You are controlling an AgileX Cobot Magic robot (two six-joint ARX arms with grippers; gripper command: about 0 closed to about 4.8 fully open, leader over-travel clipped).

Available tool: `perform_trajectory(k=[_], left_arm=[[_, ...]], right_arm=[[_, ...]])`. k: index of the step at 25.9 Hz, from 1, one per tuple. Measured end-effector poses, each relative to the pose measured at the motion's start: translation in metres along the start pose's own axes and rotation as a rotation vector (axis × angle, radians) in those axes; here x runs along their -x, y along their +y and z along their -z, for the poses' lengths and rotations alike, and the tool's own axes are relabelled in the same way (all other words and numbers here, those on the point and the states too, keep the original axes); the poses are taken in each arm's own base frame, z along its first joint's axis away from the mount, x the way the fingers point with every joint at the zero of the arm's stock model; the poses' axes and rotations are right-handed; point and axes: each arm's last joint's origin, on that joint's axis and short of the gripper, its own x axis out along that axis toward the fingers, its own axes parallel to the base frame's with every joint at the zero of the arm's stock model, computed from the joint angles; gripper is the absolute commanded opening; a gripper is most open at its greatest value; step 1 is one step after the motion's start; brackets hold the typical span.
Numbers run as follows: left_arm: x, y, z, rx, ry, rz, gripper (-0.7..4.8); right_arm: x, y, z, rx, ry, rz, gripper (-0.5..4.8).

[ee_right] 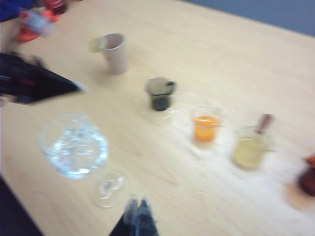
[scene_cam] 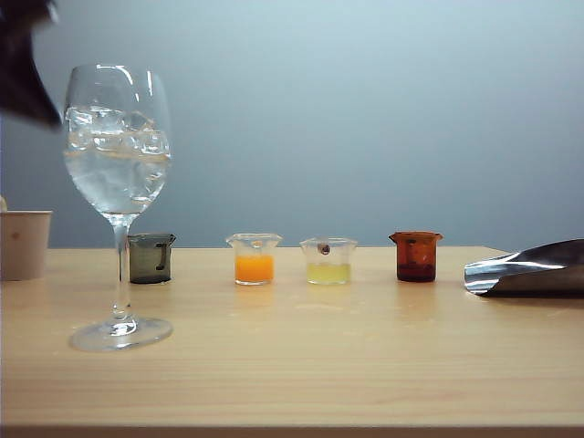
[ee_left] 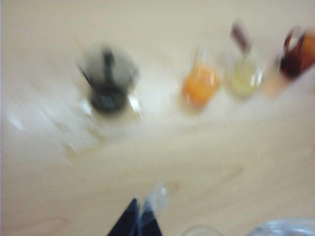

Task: Pick up the first measuring cup from the left, pour the coconut rum inside into the goblet, and finally put the measuring cup back in its original place.

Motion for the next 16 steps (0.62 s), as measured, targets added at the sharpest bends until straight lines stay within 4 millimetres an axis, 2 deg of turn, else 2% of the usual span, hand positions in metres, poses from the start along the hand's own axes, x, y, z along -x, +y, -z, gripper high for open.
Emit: perform_trajectory(k=[3, 4, 6, 12, 13, 15, 16], left_arm=[[0.046, -0.02, -0.004, -0.034, -0.146, -0.073, -0.05], [0.076, -0.035, -0.004, -0.056, -0.262, -0.101, -0.05], [0.097, -0.046, 0.0, -0.077, -0.354, -0.114, -0.05], [0.137, -0.059, 0.036, -0.056, -0.504, -0.133, -0.05], [0.149, -0.06, 0.049, -0.033, -0.554, -0.134, -0.05], [0.159, -0.061, 0.064, -0.03, -0.597, -0.135, -0.05], [0.162, -0.06, 0.077, -0.018, -0.601, -0.134, -0.05]], right_arm=[[0.023, -0.016, 0.01, -0.017, -0.023, 0.062, -0.09], [0.038, -0.024, 0.018, -0.028, -0.054, 0.095, -0.09], [0.049, -0.031, 0.028, -0.038, -0.082, 0.126, -0.09], [0.074, -0.044, 0.079, -0.088, -0.1, 0.24, -0.09], [0.083, -0.044, 0.093, -0.121, -0.15, 0.265, -0.09], [0.089, -0.043, 0.112, -0.171, -0.192, 0.285, -0.09], [0.094, -0.043, 0.128, -0.188, -0.229, 0.31, -0.09]])
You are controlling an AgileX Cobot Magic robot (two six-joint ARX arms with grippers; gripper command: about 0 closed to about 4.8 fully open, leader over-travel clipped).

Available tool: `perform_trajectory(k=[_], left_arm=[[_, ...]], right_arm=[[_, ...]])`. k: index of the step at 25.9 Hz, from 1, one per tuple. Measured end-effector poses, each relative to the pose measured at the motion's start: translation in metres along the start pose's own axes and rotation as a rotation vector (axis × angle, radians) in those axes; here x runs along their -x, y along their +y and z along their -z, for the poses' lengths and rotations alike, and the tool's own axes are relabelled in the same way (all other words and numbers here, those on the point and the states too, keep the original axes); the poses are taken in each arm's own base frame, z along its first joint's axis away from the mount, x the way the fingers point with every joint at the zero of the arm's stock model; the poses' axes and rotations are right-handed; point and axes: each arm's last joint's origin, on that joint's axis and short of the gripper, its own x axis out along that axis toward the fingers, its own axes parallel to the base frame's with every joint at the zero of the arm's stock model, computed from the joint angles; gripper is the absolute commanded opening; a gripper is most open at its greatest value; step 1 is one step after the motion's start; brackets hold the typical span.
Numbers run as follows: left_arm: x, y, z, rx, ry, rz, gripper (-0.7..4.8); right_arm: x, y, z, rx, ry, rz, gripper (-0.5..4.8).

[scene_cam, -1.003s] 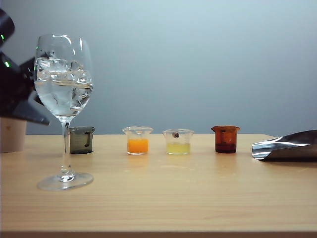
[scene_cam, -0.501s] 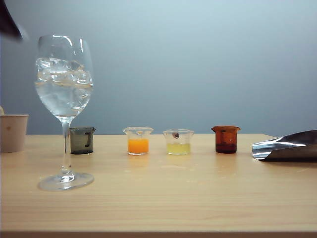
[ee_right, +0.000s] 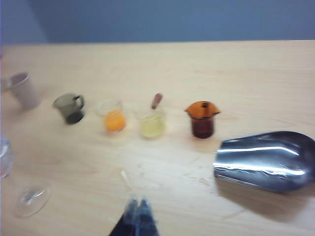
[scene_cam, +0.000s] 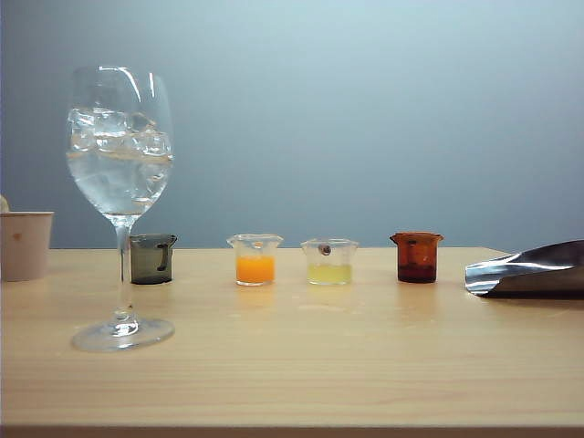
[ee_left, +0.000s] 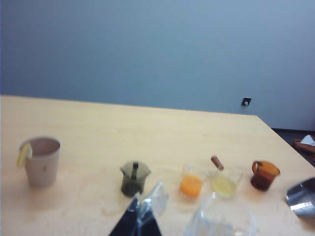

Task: Pick up the first measuring cup from the left, pour the coconut rum inside into the goblet, and finally put the measuring cup back in its original place.

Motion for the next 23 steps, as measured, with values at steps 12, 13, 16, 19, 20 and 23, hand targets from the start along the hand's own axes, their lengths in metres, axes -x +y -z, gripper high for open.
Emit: perform_trajectory(k=[12, 13, 16, 19, 20, 23], left_arm=[[-0.017, 0.014, 0.088, 0.057, 0.13, -0.033, -0.05], [-0.021, 0.015, 0.094, 0.073, 0.133, -0.034, -0.05], [-0.036, 0.019, 0.124, 0.098, 0.149, -0.041, -0.05], [-0.043, 0.022, 0.143, 0.102, 0.152, -0.044, -0.05], [-0.046, 0.023, 0.152, 0.103, 0.165, -0.044, -0.05], [-0.048, 0.025, 0.159, 0.098, 0.175, -0.057, -0.05]], right_arm=[[-0.026, -0.024, 0.105, -0.026, -0.006, 0.097, -0.09], [-0.03, -0.025, 0.109, -0.026, -0.016, 0.096, -0.09], [-0.049, -0.03, 0.13, -0.025, -0.078, 0.087, -0.09], [-0.056, -0.033, 0.142, -0.024, -0.084, 0.086, -0.09], [-0.058, -0.034, 0.147, -0.025, -0.079, 0.087, -0.09], [-0.062, -0.037, 0.16, -0.028, -0.042, 0.092, -0.08]])
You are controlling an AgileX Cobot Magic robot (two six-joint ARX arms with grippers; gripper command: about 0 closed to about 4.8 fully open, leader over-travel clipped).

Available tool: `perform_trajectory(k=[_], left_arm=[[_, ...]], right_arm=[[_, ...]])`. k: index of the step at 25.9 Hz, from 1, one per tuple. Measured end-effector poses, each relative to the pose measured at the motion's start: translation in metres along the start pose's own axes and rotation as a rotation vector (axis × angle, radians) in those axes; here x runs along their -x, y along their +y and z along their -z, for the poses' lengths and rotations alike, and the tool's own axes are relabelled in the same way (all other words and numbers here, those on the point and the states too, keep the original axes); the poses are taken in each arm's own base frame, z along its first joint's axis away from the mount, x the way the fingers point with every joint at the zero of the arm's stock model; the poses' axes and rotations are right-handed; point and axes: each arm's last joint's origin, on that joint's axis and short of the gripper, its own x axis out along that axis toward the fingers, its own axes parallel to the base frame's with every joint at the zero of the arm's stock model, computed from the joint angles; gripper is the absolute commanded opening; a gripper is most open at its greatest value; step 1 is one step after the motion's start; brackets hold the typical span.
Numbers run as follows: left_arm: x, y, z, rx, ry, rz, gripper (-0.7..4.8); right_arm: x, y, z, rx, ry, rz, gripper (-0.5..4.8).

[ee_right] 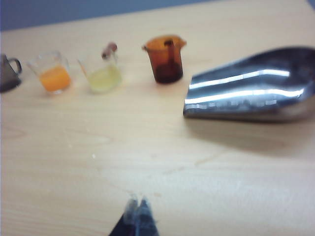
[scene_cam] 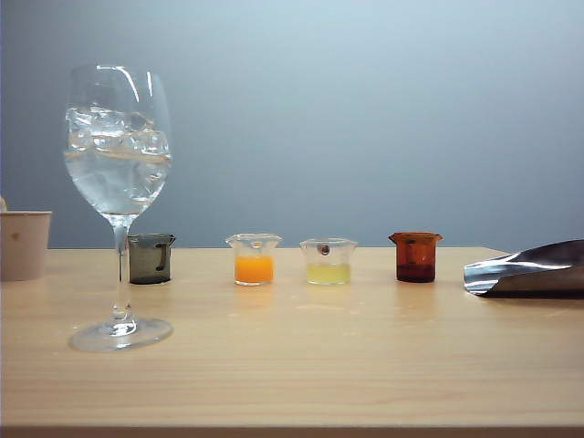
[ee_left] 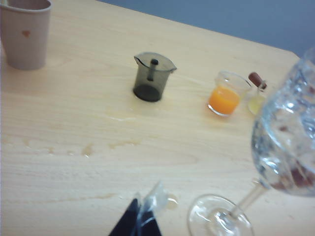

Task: Pick up the first measuring cup from the left, pour the coconut rum inside into the goblet, and finally put the measuring cup back in its original place.

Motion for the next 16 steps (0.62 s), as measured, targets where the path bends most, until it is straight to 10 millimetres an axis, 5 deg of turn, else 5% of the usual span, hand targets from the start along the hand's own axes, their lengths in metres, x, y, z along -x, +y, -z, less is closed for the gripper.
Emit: perform_trajectory(k=[6, 10, 16], left_arm=[[-0.001, 0.001, 0.0, -0.129, -0.025, -0.032, -0.05], [-0.009, 0.006, 0.02, -0.141, 0.012, -0.028, -0.04], [-0.008, 0.005, 0.018, -0.097, -0.001, -0.022, -0.04]], right_arm=[[0.0, 0.0, 0.002, 0.0, 0.011, 0.002, 0.0], [0.0, 0.0, 0.002, 0.0, 0.011, -0.001, 0.0], [0.0, 0.0, 0.002, 0.0, 0.012, -0.001, 0.0]])
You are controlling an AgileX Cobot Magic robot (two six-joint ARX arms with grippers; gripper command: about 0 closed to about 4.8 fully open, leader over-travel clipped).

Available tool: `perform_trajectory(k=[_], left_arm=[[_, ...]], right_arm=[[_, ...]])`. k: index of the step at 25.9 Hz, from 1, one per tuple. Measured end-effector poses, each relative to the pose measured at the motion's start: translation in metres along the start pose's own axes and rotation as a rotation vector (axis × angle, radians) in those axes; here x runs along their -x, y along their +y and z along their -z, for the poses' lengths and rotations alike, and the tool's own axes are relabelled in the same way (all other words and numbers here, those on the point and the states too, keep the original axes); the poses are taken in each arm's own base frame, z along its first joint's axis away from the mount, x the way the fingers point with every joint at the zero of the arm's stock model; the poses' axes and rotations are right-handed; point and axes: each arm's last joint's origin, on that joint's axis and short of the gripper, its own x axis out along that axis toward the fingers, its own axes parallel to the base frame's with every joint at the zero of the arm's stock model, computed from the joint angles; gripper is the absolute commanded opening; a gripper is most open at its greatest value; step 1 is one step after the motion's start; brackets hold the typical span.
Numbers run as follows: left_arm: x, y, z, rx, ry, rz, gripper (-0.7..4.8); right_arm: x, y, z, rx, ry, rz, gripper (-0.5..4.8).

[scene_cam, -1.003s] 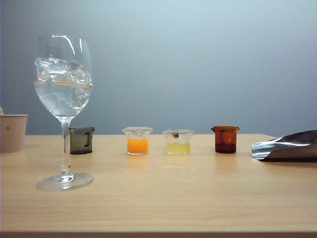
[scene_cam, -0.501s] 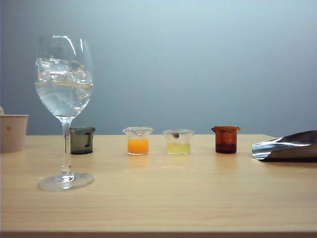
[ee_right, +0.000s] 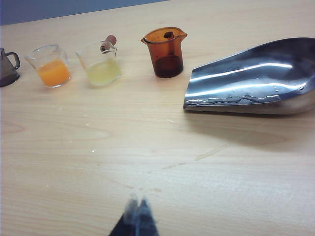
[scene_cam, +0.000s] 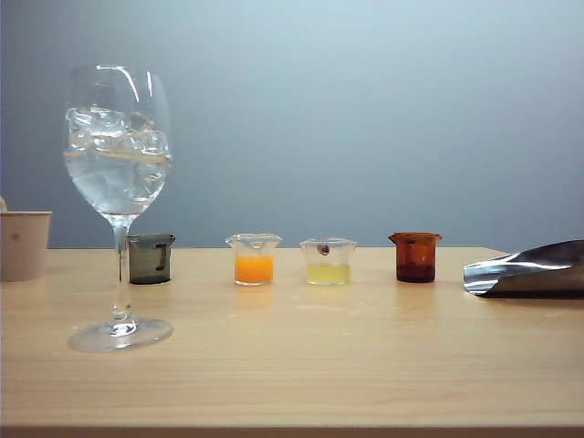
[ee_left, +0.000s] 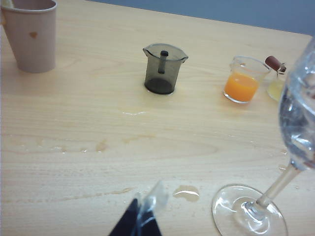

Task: Pick up the first measuring cup from the left, pour the coconut rum inside into the goblet, and finally put the measuring cup back in its original place.

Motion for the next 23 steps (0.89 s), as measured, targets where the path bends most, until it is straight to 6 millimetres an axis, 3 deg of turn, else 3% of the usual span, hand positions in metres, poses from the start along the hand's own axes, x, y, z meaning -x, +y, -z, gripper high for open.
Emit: perform_trajectory(k=[7, 15, 23], left_arm=[[0.001, 0.0, -0.001, 0.003, -0.011, 0.001, -0.04], [0.005, 0.023, -0.004, 0.048, -0.056, -0.202, -0.04], [0.004, 0.023, -0.004, 0.048, -0.055, -0.2, -0.04]], right_arm=[[0.003, -0.004, -0.004, -0.01, -0.052, 0.03, 0.0], [0.009, -0.035, -0.009, -0.073, -0.117, 0.356, 0.0], [0.009, -0.035, -0.009, -0.073, -0.117, 0.358, 0.0]])
